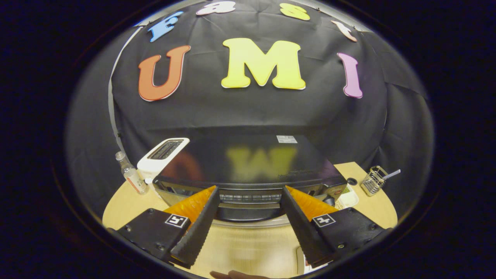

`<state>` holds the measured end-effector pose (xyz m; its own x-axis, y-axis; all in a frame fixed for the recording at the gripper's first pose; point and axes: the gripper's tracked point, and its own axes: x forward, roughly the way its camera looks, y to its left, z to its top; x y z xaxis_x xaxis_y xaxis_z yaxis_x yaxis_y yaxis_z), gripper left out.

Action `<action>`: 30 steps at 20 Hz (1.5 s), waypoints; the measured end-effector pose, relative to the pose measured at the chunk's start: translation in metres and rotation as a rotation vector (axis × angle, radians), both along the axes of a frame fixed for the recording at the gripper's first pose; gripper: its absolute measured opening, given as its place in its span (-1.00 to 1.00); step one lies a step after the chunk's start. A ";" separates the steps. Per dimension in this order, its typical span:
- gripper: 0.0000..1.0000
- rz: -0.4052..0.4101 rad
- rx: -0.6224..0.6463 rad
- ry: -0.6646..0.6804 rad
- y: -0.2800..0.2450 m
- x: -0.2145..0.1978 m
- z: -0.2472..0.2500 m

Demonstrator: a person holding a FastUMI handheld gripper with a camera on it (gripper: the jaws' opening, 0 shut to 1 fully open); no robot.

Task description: Open the toaster oven, put the food inside, and close the toaster oven door.

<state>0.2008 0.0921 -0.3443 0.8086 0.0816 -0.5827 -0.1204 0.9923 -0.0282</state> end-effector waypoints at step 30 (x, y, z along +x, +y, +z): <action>1.00 0.009 -0.046 0.065 -0.028 -0.150 -0.095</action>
<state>0.0511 0.0645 -0.4390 0.7681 0.0609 -0.6374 -0.1326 0.9890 -0.0653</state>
